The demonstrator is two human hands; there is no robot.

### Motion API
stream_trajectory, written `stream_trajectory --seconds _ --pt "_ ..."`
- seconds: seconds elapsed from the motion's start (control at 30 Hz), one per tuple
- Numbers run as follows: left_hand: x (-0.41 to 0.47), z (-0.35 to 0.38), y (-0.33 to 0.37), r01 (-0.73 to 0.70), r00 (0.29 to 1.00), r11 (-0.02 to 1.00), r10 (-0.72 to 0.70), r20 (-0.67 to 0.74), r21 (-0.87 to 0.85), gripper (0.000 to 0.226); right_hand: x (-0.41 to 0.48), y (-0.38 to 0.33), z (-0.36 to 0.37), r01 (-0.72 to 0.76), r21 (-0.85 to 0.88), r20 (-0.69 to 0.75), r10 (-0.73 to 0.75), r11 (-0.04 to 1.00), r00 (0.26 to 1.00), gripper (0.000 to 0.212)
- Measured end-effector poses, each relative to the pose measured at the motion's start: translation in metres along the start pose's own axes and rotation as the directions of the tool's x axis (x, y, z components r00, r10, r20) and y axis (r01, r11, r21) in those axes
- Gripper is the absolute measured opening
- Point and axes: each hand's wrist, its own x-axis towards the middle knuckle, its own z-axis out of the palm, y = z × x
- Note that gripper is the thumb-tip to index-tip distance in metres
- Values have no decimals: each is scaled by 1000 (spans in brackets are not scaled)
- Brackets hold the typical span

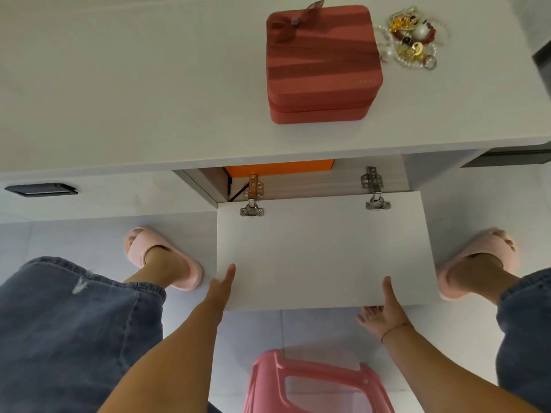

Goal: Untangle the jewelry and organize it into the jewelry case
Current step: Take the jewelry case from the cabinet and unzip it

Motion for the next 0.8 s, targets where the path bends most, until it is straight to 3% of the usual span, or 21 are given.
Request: stream_trajectory --seconds 0.2,0.43,0.6,0.8 --pt "-9 -14 -3 -6 999 996 11 52 -94 101 -4 0 -6 28 38 -17 -28 999 999 45" --pt "-47 -27 6 -100 995 978 103 6 -185 84 -40 -3 -5 79 7 -13 -79 997 997 24" --pt "-63 -44 9 -185 982 958 186 -14 -221 53 -66 -12 5 186 27 97 -188 982 977 6" --pt "-86 -46 21 -347 937 867 333 -101 -359 46 -98 -27 25 301 52 247 -305 952 920 6"
